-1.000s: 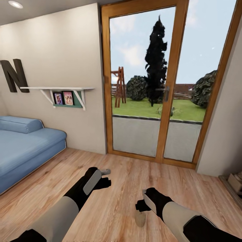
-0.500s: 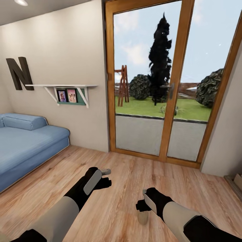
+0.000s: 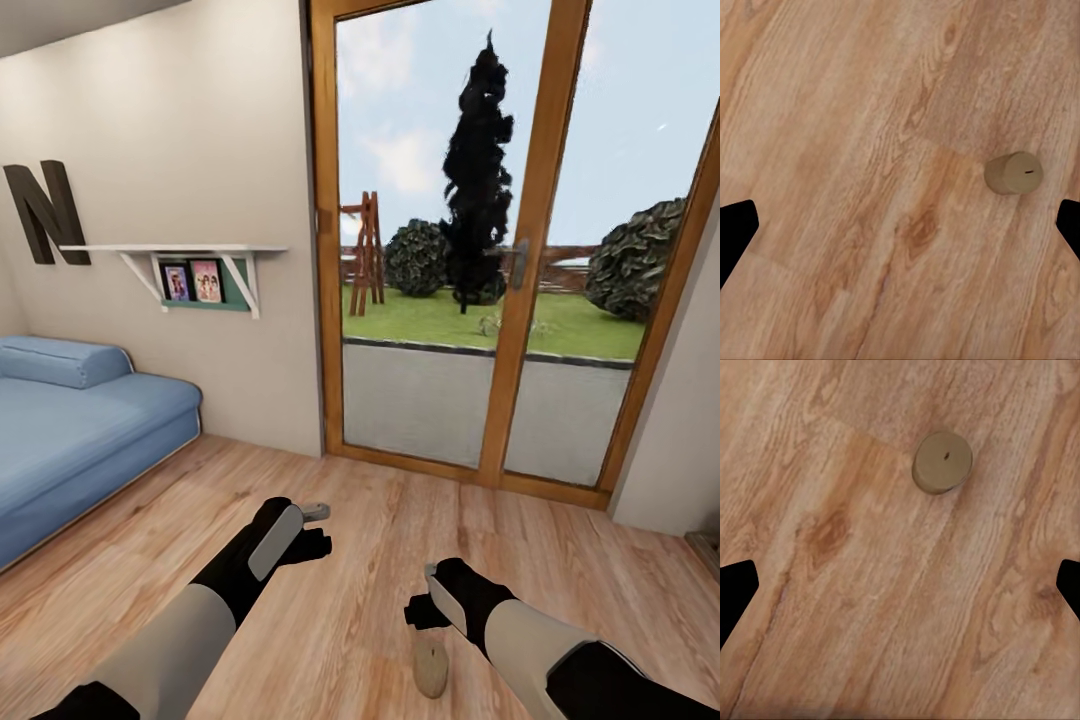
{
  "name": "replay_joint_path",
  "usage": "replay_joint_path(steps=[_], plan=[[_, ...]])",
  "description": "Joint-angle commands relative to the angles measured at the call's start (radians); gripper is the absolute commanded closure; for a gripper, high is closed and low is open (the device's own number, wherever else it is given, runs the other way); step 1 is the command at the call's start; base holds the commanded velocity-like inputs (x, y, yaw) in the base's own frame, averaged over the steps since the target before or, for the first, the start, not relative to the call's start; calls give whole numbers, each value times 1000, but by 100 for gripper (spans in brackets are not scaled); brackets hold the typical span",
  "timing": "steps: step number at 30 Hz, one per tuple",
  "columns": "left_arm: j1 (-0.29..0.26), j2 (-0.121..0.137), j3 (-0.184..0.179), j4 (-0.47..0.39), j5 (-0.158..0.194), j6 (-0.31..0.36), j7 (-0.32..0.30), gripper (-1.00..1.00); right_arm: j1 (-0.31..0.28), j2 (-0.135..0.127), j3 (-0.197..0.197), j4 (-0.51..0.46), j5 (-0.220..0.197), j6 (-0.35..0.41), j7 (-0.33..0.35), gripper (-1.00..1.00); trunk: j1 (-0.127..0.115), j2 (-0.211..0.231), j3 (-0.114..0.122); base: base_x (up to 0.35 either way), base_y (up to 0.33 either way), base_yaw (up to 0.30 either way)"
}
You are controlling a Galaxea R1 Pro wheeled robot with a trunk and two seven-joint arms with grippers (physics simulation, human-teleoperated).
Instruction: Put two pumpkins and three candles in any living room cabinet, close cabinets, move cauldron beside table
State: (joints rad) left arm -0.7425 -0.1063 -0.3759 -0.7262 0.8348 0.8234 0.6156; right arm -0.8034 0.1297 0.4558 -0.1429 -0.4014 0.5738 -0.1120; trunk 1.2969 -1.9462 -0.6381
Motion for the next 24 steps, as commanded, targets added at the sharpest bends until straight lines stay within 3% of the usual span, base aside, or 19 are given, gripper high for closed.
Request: replay_joint_path(steps=[1, 24], plan=[[-1, 1, -3, -1, 10, 0, 10, -100, 0, 0, 6, -2, -11, 4, -7, -100, 4, -8, -4, 79, 0, 0], [-1, -4, -3, -3, 12, 0, 9, -100, 0, -1, 7, -2, -10, 4, -7, -100, 92, -169, -76, 7, 0, 0]])
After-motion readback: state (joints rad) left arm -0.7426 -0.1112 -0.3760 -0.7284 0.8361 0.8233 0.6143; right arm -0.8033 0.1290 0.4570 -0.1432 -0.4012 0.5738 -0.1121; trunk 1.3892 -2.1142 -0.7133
